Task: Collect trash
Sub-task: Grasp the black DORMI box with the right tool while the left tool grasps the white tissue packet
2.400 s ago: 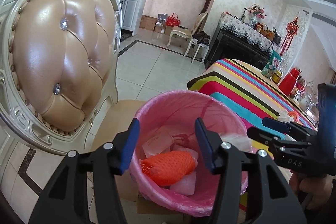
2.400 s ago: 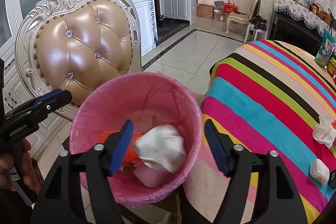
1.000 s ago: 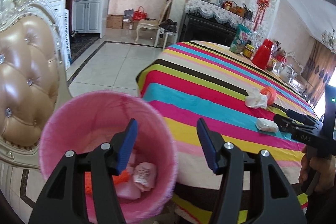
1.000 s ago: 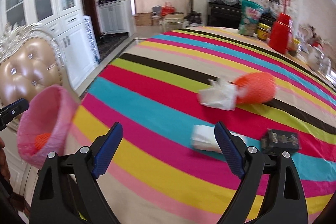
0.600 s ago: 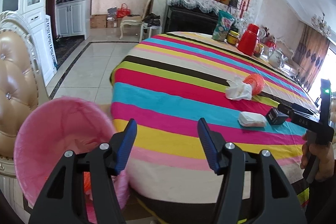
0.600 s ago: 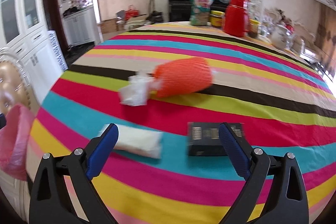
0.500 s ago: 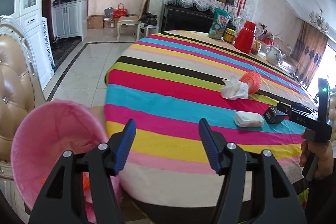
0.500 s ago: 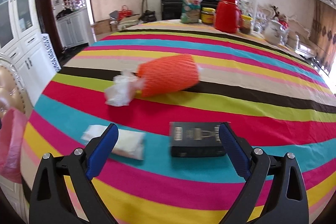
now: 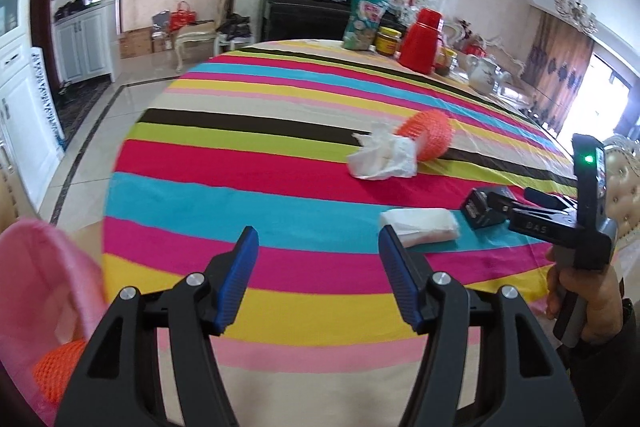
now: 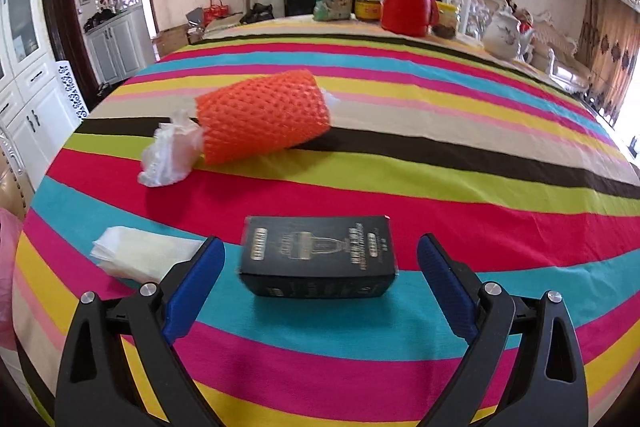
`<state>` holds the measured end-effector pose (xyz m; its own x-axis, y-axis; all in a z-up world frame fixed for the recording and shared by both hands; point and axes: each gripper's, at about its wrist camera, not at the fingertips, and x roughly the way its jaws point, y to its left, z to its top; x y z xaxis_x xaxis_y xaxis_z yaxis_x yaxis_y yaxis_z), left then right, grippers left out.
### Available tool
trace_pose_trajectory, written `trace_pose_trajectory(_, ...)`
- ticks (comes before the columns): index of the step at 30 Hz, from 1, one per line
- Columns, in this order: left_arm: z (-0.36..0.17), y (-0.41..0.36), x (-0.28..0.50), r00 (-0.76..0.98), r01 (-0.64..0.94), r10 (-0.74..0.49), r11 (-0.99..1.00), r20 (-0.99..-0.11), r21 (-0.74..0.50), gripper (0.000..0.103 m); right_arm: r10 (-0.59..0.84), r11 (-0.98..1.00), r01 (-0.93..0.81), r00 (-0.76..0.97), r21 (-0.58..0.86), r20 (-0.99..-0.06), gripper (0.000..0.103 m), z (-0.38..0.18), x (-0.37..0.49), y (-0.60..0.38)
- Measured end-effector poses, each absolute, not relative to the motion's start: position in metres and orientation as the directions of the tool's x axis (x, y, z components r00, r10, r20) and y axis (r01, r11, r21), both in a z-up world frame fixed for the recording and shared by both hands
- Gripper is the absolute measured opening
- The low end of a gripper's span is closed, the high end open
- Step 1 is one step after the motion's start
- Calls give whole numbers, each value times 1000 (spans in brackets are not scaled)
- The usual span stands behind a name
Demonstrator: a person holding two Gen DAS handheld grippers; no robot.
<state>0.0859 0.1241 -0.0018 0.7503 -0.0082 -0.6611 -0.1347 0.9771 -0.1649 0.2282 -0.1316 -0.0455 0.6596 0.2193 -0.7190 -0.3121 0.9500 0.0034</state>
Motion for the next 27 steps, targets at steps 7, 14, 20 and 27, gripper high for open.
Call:
trace_pose_trajectory(7,-11,96,117,738,-45,-67,988,-672,-147,62,232,948,-316,636,26,-736,91,-52,237,-136)
trace_pose_trajectory(14,-21,77,143,711,36,-107,993,-695,-117,64,241,945,-327,636,27,-733,92,-51,237,-135)
trace_pose_trajectory(20,-23,71,152,702,69,-127,992,-701,-110,64,237,940,-341,615,18,-752,92,-60,239,-129)
trace_pose_trajectory(27,-29,61,162,680,125,-158,987,-716,-100,65,242,939,-342,588,34,-771,82,-66,242,-131)
